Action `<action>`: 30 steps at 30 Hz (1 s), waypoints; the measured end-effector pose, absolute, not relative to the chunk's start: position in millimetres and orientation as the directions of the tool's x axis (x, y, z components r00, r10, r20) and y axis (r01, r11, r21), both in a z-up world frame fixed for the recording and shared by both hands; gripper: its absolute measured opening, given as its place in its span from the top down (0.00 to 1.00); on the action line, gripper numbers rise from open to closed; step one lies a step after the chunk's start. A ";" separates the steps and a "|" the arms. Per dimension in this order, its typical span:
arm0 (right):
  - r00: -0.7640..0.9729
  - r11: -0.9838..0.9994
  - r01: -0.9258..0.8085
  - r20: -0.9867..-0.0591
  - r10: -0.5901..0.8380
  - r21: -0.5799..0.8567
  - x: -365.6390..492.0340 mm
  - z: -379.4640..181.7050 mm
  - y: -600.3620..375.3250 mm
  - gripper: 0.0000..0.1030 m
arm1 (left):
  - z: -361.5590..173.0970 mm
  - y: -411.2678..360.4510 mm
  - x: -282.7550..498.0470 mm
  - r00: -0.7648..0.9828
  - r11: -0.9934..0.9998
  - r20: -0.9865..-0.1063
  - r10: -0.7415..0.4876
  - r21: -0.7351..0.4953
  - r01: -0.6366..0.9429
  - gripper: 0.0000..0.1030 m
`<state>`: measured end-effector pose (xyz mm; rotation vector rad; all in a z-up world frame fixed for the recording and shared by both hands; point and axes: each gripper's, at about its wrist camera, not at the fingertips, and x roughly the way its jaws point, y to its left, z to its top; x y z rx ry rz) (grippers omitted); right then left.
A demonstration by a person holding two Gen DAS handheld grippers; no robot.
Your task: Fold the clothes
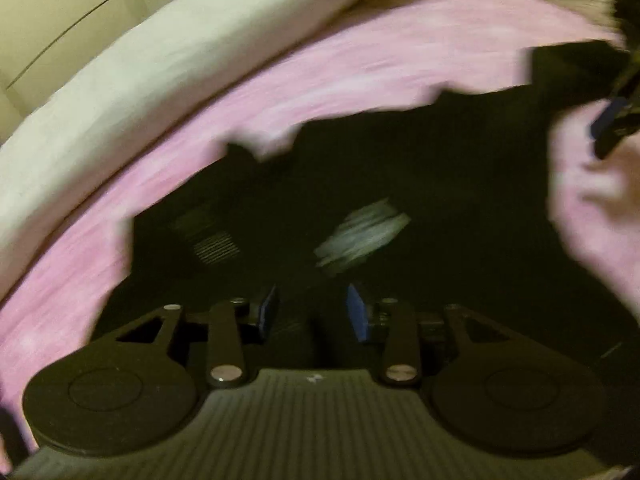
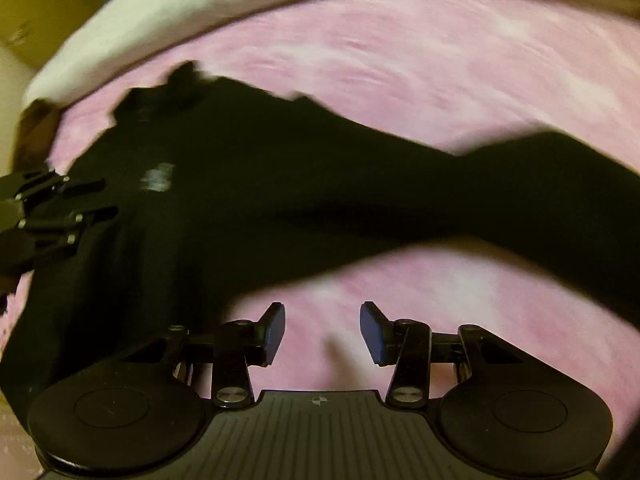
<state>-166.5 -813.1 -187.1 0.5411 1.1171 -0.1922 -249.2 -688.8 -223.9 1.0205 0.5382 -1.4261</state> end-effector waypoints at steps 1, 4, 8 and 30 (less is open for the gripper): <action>0.451 0.871 0.378 -0.884 0.124 0.315 -148.8 -187.0 -804.2 0.53 | -222.7 -686.3 -223.3 0.164 -0.118 -0.826 -0.539 0.267 0.956 0.58; 0.489 0.918 0.274 -0.864 0.122 0.285 -87.9 -187.8 -778.7 0.47 | -224.2 -686.0 -149.7 0.230 -0.050 -0.819 -0.525 0.300 0.953 0.55; 0.542 0.963 0.170 -0.836 0.085 0.208 2.4 -194.8 -758.2 0.38 | -250.3 -698.9 -69.2 0.216 0.002 -0.835 -0.506 0.249 0.968 0.52; 0.584 0.996 0.054 -0.807 -0.088 -0.070 195.0 -192.8 -708.5 0.93 | -223.8 -714.9 36.1 0.021 0.018 -0.720 -0.694 0.012 1.000 0.94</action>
